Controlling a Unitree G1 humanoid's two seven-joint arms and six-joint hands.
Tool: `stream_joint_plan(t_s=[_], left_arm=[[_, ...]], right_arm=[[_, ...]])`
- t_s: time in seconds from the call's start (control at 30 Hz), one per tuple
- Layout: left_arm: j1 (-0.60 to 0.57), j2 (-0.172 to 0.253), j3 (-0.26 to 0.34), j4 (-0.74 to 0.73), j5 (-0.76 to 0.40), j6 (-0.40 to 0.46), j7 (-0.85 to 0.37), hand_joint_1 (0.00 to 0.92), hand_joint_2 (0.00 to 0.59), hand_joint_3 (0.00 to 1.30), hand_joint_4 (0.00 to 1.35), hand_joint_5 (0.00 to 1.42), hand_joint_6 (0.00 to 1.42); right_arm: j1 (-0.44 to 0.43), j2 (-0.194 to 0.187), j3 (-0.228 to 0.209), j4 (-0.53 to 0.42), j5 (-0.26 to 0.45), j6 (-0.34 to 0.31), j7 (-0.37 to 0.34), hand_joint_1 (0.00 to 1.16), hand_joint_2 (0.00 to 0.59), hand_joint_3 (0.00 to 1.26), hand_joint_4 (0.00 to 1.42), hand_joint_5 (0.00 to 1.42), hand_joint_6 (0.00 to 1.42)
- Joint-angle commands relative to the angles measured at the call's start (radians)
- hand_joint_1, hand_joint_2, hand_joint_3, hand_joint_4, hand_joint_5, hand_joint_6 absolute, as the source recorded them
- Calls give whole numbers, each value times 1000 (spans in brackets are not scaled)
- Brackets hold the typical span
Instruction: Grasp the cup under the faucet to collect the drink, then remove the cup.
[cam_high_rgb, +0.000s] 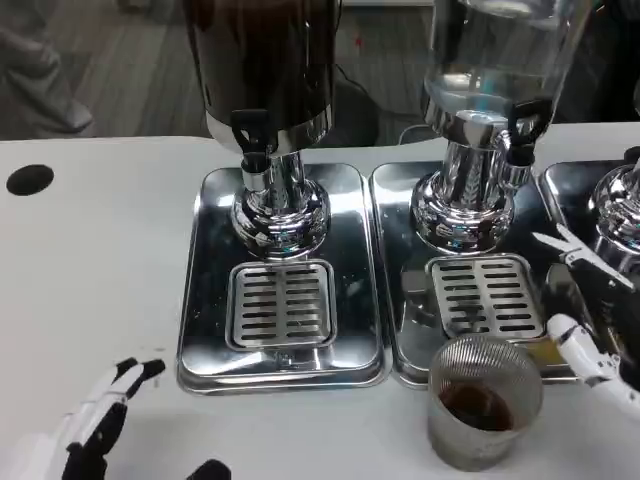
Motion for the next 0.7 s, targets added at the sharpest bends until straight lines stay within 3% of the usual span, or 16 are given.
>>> stream_joint_plan(t_s=[0.03,0.17,0.27,0.47,0.7], left_arm=[[-16,12,20,-12,-1,-14,-1,0,123,166,77,103,349],[-40,8,36,-14,41,5,6,0,120,138,35,80,308],[-52,-7,54,-16,92,31,27,0,114,118,13,64,299],[-81,-11,71,14,115,67,39,0,110,102,0,49,283],[-104,-6,68,24,152,68,66,0,102,68,0,42,273]], right_arm=[[-15,-28,-27,-38,-122,10,-55,344,586,193,4,1,0],[-21,-50,-44,-21,-302,44,-150,331,586,155,0,0,0],[-10,-49,-57,-9,-373,79,-218,330,586,146,0,0,0],[32,-38,-80,-11,-406,171,-288,328,586,139,0,0,0],[78,-52,-85,7,-420,202,-349,323,586,137,0,0,0]])
